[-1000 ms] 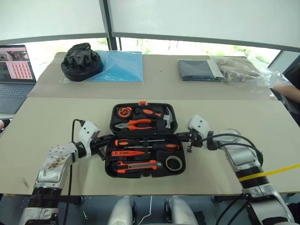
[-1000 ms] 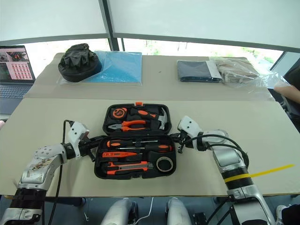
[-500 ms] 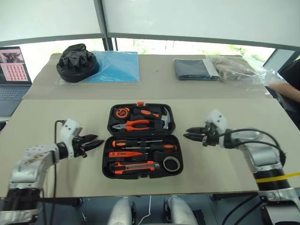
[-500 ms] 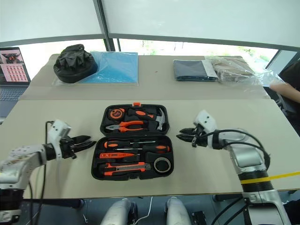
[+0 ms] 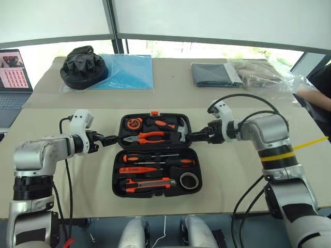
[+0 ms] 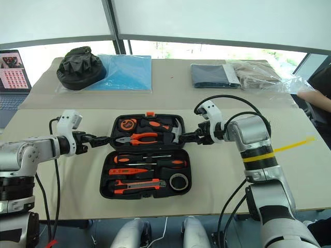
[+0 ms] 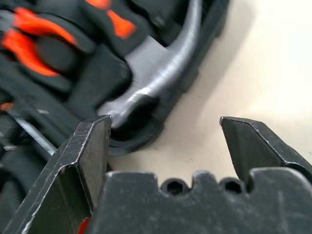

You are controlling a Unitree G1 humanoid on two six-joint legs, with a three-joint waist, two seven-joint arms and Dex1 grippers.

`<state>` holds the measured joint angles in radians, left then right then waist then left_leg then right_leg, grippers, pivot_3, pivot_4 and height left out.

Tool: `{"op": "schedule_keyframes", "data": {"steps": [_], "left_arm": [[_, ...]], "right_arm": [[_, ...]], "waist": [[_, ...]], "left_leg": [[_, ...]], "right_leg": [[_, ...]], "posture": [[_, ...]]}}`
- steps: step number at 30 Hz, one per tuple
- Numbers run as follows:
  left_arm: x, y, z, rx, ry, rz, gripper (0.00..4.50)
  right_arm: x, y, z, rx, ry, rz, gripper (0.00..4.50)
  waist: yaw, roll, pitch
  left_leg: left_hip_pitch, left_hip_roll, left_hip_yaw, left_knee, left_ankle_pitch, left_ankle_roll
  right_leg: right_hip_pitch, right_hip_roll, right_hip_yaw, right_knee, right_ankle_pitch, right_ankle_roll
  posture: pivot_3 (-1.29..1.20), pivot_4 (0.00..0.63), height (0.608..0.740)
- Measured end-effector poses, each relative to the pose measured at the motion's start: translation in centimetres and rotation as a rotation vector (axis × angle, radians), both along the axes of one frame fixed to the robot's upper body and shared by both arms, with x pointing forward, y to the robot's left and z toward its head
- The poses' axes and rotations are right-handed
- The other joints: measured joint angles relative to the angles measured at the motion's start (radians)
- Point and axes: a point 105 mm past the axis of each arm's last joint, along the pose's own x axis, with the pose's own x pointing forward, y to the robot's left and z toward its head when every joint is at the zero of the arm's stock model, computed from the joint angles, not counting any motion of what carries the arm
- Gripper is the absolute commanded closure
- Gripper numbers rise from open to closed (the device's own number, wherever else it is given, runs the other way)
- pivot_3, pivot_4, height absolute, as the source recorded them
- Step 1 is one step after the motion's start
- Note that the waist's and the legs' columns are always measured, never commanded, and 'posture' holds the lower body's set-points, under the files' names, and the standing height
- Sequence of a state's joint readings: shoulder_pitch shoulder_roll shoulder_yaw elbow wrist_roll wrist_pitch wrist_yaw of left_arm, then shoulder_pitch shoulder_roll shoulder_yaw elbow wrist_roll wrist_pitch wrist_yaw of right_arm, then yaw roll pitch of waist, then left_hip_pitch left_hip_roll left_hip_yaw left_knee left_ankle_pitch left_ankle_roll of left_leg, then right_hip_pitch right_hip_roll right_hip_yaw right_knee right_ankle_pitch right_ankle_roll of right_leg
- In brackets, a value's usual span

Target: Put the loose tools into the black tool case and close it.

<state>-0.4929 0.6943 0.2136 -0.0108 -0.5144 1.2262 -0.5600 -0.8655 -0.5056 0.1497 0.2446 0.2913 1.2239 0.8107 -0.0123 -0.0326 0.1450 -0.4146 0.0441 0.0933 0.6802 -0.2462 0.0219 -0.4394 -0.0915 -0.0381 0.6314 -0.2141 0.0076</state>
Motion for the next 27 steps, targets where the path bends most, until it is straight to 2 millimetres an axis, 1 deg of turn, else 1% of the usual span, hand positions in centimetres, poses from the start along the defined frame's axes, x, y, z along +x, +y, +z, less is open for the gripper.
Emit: {"op": "schedule_keyframes", "data": {"steps": [2, 5, 6, 7, 9, 10, 12, 15, 16, 17, 18, 22, 23, 27], "left_arm": [[-0.1, -0.4, -0.1, -0.006, 0.012, 0.0, 0.11], [-0.2, -0.7, -0.4, -0.009, 0.027, 0.0, 0.11], [-0.2, -0.7, -0.4, -0.008, 0.028, 0.002, 0.11], [-0.2, -0.8, -0.4, -0.005, 0.027, 0.001, 0.11], [-0.1, -1.2, -0.6, 0.001, 0.025, -0.004, 0.11], [-0.1, -1.3, -0.7, 0.002, 0.023, -0.005, 0.36], [0.2, -1.5, -0.8, 0.005, 0.009, -0.004, 0.88], [0.3, -2.0, -1.0, 0.004, 0.001, -0.012, 1.97], [0.4, -2.1, -1.0, 0.005, 0.001, -0.015, 2.35], [0.4, -2.2, -1.0, 0.002, -0.001, -0.02, 2.63], [0.3, -2.3, -1.0, -0.001, -0.003, -0.026, 3.1], [0.5, -2.9, -0.8, -0.018, -0.015, -0.036, 4.4], [0.6, -2.9, -0.8, -0.026, -0.023, -0.035, 4.46], [0.7, -2.8, -0.9, -0.051, -0.055, -0.025, 4.46]], "right_arm": [[0.2, 0.2, -0.1, -0.013, 0.012, -0.013, 0.37], [0.4, 0.2, -0.8, -0.044, 0.032, -0.035, 1.08], [0.5, 0.4, -0.9, -0.044, 0.039, -0.037, 1.45], [0.6, 0.6, -0.9, -0.048, 0.041, -0.035, 1.7], [0.9, 0.6, -0.8, -0.064, 0.044, -0.043, 2.43], [1.0, 0.6, -0.9, -0.07, 0.047, -0.047, 2.83], [1.1, 0.8, -0.9, -0.072, 0.056, -0.048, 3.46], [1.2, 1.1, -0.9, -0.069, 0.081, -0.057, 4.46], [1.1, 1.1, -0.9, -0.066, 0.09, -0.061, 4.5], [1.2, 1.1, -0.9, -0.061, 0.096, -0.069, 4.5], [1.2, 1.1, -1.0, -0.056, 0.1, -0.073, 4.5], [1.1, 1.1, -1.1, -0.038, 0.13, -0.1, 4.5], [1.1, 1.0, -1.1, -0.03, 0.136, -0.11, 4.5], [1.2, 1.0, -1.0, 0.004, 0.135, -0.14, 4.5]], "waist": [[0.0, 0.0, 0.0], [0.0, 0.0, 0.0], [-0.001, 0.0, 0.0], [-0.001, 0.0, 0.0], [0.0, 0.0, 0.0], [0.002, 0.0, 0.0], [0.004, 0.0, 0.0], [0.003, 0.0, 0.0], [0.002, 0.0, 0.0], [0.002, 0.0, -0.001], [0.002, 0.0, -0.001], [0.002, 0.0, -0.003], [0.003, 0.0, -0.003], [0.002, 0.0, -0.003]], "left_leg": [[0.0, 0.0, 0.0, 0.0, 0.0, 0.0], [0.0, 0.0, 0.0, 0.0, 0.0, 0.0], [0.0, 0.0, 0.0, 0.0, 0.0, 0.0], [0.001, 0.0, 0.0, 0.0, 0.0, 0.0], [0.002, 0.0, 0.0, 0.0, 0.0, 0.0], [0.003, -0.001, -0.001, 0.0, 0.0, 0.0], [0.007, -0.001, -0.001, 0.0, 0.0, 0.0], [0.016, 0.0, -0.002, 0.0, 0.0, 0.0], [0.017, 0.0, -0.002, 0.0, 0.0, 0.0], [0.018, 0.0, -0.003, 0.0, 0.0, 0.0], [0.018, 0.0, -0.003, 0.0, 0.0, 0.0], [0.018, 0.0, -0.003, 0.0, 0.0, 0.0], [0.018, 0.0, -0.003, 0.0, 0.0, 0.0], [0.018, 0.0, -0.003, 0.0, 0.0, 0.0]], "right_leg": [[0.0, 0.0, 0.0, 0.0, 0.0, 0.0], [0.0, 0.0, 0.0, -0.001, 0.0, 0.0], [0.0, 0.0, 0.0, -0.001, 0.0, 0.0], [0.001, 0.0, 0.0, -0.001, 0.0, 0.0], [0.002, 0.0, 0.0, 0.0, 0.0, 0.0], [0.003, -0.001, 0.0, 0.0, 0.0, 0.0], [0.007, -0.001, 0.0, -0.001, 0.0, 0.0], [0.016, -0.001, -0.001, -0.001, 0.0, 0.0], [0.017, -0.001, -0.001, -0.001, 0.0, 0.0], [0.018, -0.001, -0.001, -0.001, 0.0, 0.0], [0.018, -0.001, -0.001, -0.001, 0.0, 0.0], [0.018, -0.001, 0.0, -0.001, 0.0, 0.0], [0.018, -0.001, 0.0, -0.001, 0.0, 0.0], [0.018, -0.001, 0.0, 0.0, 0.0, 0.0]], "posture": [[0.0, 0.15, 0.74], [0.0, 0.15, 0.74], [0.0, 0.15, 0.74], [0.0, 0.15, 0.74], [0.0, 0.15, 0.74], [0.0, 0.15, 0.74], [0.0, 0.15, 0.74], [0.0, 0.15, 0.74], [0.0, 0.15, 0.74], [0.0, 0.15, 0.74], [0.0, 0.15, 0.74], [0.0, 0.15, 0.74], [0.0, 0.15, 0.74], [0.0, 0.15, 0.74]]}}
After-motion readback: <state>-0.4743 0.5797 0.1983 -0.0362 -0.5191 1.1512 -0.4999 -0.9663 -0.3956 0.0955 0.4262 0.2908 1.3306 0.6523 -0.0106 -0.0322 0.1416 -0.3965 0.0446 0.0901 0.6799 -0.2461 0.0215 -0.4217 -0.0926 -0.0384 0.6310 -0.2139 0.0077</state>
